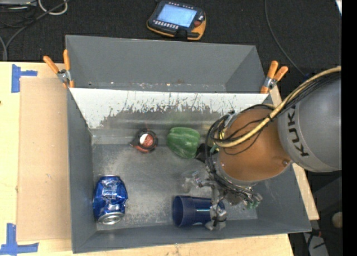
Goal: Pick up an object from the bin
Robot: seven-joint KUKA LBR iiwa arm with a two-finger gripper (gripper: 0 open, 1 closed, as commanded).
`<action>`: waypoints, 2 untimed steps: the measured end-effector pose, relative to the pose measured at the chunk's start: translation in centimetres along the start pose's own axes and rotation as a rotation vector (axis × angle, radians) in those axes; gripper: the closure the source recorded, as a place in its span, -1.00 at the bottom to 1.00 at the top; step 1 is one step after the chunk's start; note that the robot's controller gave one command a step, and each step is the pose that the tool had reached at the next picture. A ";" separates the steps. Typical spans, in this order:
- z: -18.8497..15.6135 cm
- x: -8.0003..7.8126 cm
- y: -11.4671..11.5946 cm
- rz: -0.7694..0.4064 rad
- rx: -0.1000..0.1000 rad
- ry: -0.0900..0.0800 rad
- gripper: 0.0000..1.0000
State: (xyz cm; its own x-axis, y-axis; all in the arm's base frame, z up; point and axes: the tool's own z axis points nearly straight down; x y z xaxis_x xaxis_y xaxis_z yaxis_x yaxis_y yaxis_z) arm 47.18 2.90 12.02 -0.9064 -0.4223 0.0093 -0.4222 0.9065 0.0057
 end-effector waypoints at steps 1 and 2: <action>4.8 -1.3 -0.2 -0.057 0.009 -0.025 -1.00; 4.9 -1.0 1.2 0.078 0.006 -0.021 1.00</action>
Offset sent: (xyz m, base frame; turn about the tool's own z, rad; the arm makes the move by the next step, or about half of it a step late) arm -0.0009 0.0148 -0.0502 0.0770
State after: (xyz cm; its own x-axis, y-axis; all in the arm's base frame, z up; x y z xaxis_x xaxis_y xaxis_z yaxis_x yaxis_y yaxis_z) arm 47.52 4.41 7.16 -0.9366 -0.3502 -0.0112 -0.3502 0.9367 -0.0003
